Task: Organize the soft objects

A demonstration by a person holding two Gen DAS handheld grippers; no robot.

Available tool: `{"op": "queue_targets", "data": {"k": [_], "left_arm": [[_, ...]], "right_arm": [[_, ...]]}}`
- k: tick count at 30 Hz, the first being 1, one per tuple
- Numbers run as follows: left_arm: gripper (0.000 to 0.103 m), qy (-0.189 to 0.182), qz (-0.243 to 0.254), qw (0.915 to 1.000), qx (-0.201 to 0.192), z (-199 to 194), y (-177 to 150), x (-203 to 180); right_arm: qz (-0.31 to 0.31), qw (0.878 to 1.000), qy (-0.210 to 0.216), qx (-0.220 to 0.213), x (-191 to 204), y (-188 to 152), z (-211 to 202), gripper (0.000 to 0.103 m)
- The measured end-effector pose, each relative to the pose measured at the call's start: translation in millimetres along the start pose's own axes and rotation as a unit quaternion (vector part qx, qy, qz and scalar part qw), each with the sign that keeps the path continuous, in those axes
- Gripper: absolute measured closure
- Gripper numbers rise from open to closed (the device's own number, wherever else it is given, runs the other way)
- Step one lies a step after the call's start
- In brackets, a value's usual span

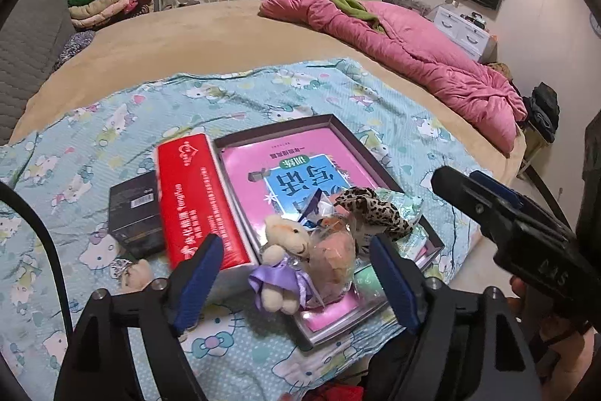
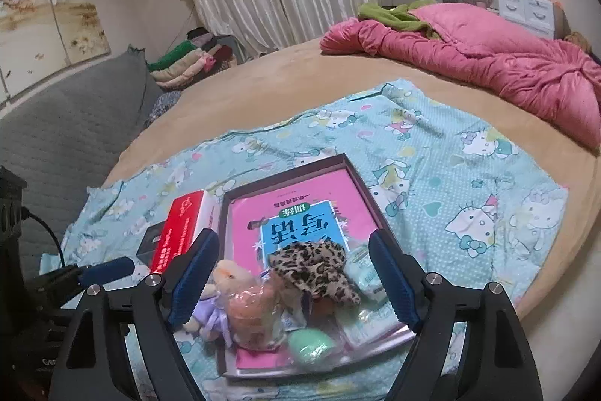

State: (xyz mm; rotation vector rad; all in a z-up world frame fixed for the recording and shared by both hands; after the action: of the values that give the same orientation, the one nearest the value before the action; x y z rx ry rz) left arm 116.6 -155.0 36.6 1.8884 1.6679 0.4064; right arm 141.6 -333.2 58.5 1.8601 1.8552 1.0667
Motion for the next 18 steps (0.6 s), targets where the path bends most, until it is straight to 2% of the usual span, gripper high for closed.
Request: {"op": "queue_targets", "data": {"k": [12, 18], "left_arm": [[0.020, 0.034, -0.022, 0.9992, -0.005, -25.3, -19.4, 24.4], [0.020, 0.044, -0.024, 0.9988, 0.001, -33.4, -36.8, 28.1]], "right_arm": [[-0.027, 0.999, -0.038, -0.018, 37.5, -7.7, -31.7, 0.019], [-0.045, 0.997, -0.067, 0.001, 49.6, -28.9, -38.4, 0.019]]}}
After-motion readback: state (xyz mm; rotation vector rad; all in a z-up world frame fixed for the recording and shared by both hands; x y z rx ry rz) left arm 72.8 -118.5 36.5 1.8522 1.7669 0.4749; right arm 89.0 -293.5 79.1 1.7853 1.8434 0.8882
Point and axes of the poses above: each gripper's, at about its wrist camera, not at the fingertips, and z roughly the way its jaws point, x to its left, y to its top, the point moved 4 cm from there along z, roughly the way its jaws point, and after that the axes turned 1 degree about x, right-handed, at the moved point
